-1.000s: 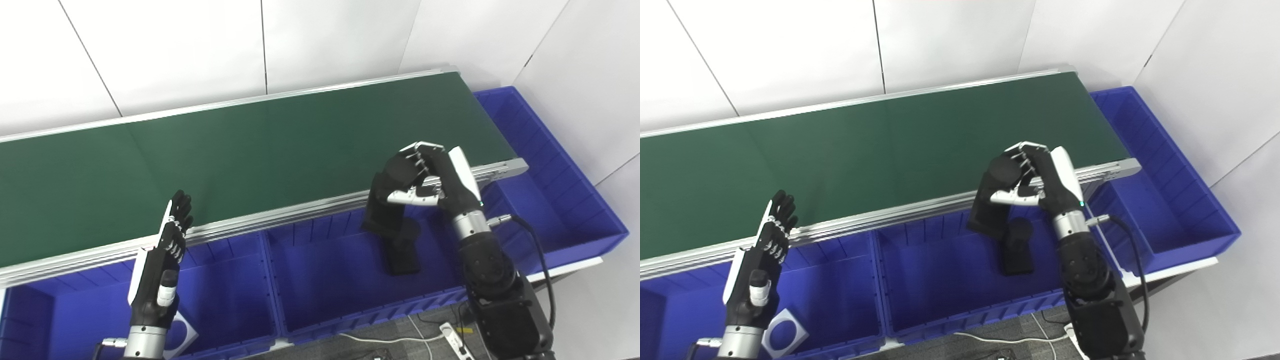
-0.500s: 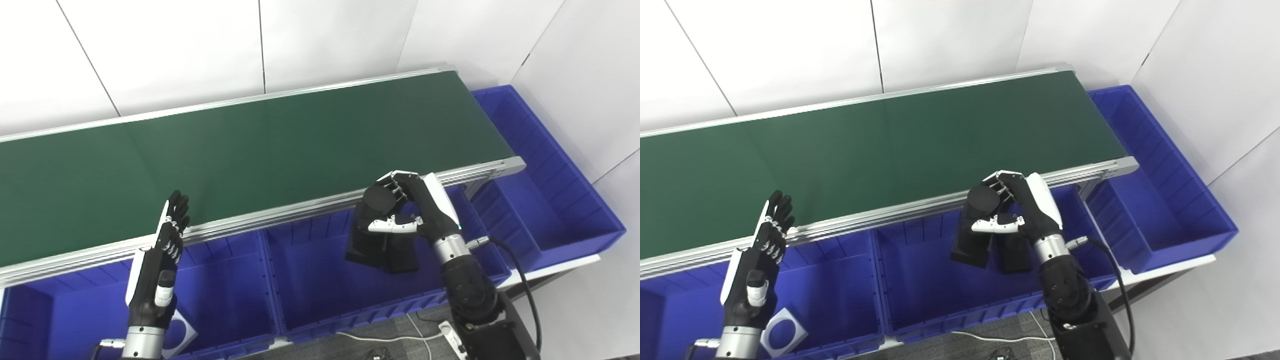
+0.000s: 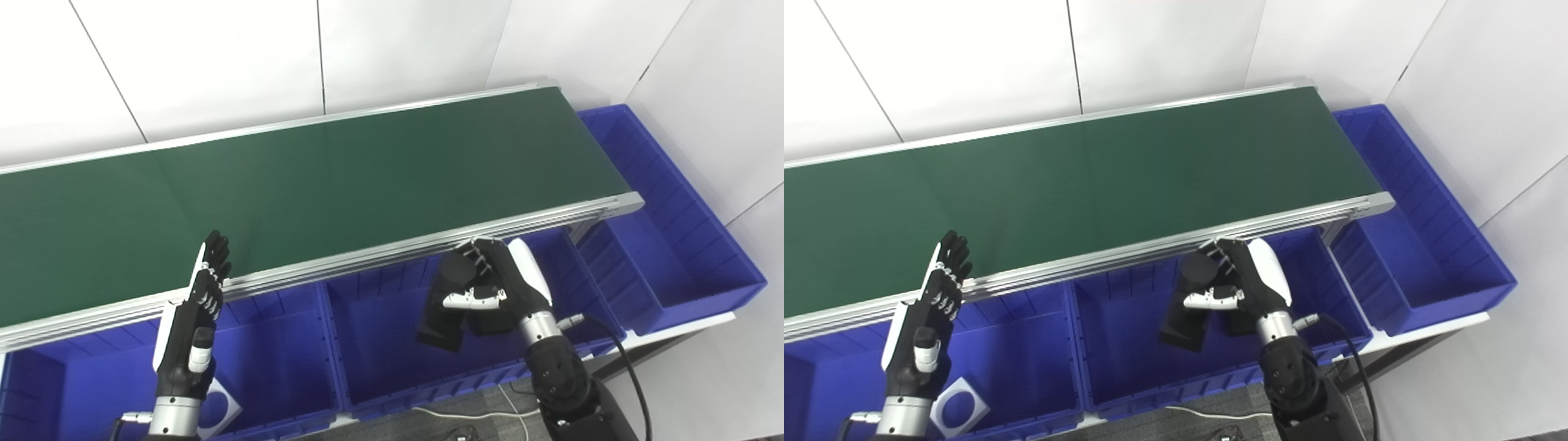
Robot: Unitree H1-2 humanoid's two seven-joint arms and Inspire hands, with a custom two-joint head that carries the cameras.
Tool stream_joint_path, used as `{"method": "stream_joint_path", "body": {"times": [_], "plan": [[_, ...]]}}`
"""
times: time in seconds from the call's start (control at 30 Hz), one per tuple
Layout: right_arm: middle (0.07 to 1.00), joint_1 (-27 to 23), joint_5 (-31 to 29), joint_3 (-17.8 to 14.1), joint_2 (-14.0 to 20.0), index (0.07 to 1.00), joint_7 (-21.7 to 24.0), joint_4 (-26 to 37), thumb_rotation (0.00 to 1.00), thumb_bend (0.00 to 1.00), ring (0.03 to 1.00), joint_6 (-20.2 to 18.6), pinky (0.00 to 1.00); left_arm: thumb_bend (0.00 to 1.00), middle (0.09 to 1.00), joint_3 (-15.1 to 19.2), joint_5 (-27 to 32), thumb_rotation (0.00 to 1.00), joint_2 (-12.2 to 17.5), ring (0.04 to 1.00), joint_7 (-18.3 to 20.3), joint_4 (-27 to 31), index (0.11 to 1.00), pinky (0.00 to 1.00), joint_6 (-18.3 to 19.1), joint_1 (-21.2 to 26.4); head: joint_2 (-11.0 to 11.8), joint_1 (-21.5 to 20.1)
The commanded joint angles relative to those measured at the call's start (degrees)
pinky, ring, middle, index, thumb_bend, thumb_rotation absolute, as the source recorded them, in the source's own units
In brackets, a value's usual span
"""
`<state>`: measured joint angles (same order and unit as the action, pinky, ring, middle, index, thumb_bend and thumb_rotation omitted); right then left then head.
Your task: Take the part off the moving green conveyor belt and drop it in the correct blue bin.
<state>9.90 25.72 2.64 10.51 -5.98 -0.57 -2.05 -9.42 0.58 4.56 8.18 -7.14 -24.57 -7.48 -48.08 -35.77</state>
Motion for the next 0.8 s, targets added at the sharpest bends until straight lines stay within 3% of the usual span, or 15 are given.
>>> {"method": "stream_joint_path", "body": {"times": [0.0, 0.5, 0.53, 0.57, 0.6, 0.63, 0.67, 0.77], "plan": [[0.421, -0.35, 0.38, 0.26, 0.28, 0.510, -2.06, 0.77, 0.00, 0.52, 0.330, 4.23, 0.26, 0.97, 0.994, 0.39, -0.47, 1.00, -0.45, 1.000, -0.29, 1.02, 1.000, 0.99, -1.95, 0.94, -0.01, 0.02], [0.486, -0.45, 0.49, 0.36, 0.17, 0.504, -5.48, -0.28, 0.01, 0.53, 0.506, 8.06, 0.42, 0.97, 0.994, 0.55, -1.13, 1.00, -0.56, 1.000, -0.03, 1.63, 1.000, 0.98, -1.95, 0.40, -0.39, 0.22], [0.565, -0.45, 0.61, 0.40, 0.25, 0.586, -5.66, -0.33, 0.09, 0.74, 0.551, 8.38, 0.47, 0.97, 0.991, 0.60, -1.15, 1.00, -0.62, 0.999, -0.09, 1.58, 1.000, 0.97, -1.99, 0.39, -0.39, 0.22], [0.592, -0.45, 0.79, 0.49, 0.43, 0.613, -5.77, -0.31, 0.11, 0.82, 0.567, 8.73, 0.48, 0.97, 0.990, 0.62, -1.27, 1.00, -0.67, 0.999, -0.13, 1.51, 1.000, 0.97, -2.01, 0.40, -0.38, 0.31], [0.675, -0.46, 0.91, 0.55, 0.55, 0.687, -5.82, -0.29, 0.17, 0.90, 0.644, 8.95, 0.56, 0.97, 0.992, 0.65, -1.38, 1.00, -0.71, 1.000, -0.15, 1.46, 1.000, 0.98, -2.02, 0.41, -0.38, 0.31], [0.689, -0.46, 0.92, 0.53, 0.64, 0.700, -5.76, -0.21, 0.18, 0.91, 0.658, 8.98, 0.57, 0.97, 0.992, 0.67, -1.57, 1.00, -0.78, 1.000, -0.22, 1.50, 1.000, 0.98, -2.00, 0.39, -0.34, 0.29], [0.761, -0.43, 1.08, 0.54, 0.75, 0.759, -5.73, -0.06, 0.21, 0.95, 0.727, 8.92, 0.63, 0.97, 0.991, 0.70, -1.78, 1.00, -0.85, 1.000, -0.31, 1.54, 1.000, 0.97, -1.99, 0.39, -0.30, 0.33], [0.798, -0.27, 1.00, 0.39, 0.78, 0.789, -5.59, 0.38, 0.23, 0.98, 0.763, 8.78, 0.66, 0.97, 0.990, 0.81, -1.88, 1.00, -1.04, 0.998, -0.38, 1.68, 1.000, 0.97, -1.95, 0.33, -0.28, 0.45]]}}
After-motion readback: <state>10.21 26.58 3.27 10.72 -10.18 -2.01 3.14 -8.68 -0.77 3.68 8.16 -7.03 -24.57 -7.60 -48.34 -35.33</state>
